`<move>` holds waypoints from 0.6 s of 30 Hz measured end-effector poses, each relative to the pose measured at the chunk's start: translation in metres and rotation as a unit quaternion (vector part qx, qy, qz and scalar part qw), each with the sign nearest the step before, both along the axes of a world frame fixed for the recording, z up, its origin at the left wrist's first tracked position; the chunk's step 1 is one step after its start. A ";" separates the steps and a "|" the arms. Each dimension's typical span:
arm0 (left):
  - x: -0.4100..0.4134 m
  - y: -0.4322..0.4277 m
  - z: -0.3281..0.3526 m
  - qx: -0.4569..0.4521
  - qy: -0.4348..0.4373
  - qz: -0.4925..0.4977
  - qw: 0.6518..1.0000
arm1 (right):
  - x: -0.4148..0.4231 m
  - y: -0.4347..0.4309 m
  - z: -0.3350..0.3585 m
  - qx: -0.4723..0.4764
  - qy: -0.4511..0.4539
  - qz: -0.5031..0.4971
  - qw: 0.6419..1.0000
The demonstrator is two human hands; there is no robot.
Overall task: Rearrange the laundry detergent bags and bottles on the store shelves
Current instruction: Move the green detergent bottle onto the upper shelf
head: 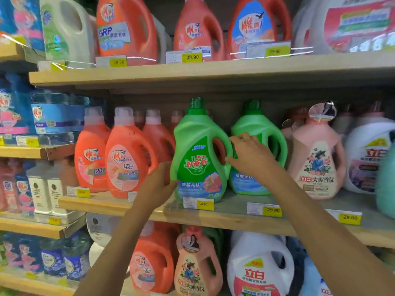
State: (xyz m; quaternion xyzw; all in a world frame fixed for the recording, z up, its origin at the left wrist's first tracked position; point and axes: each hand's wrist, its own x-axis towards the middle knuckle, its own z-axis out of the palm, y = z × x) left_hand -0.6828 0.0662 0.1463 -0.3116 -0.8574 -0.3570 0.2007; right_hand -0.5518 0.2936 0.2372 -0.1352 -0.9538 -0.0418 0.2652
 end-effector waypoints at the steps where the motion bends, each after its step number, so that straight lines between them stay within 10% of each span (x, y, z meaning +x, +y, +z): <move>1: -0.005 0.005 -0.001 0.008 0.000 -0.003 1.000 | -0.011 0.000 0.005 0.002 0.003 0.007 1.000; 18: -0.066 0.040 -0.022 0.095 -0.017 -0.147 0.984 | -0.101 -0.004 0.046 -0.145 -0.044 0.060 0.987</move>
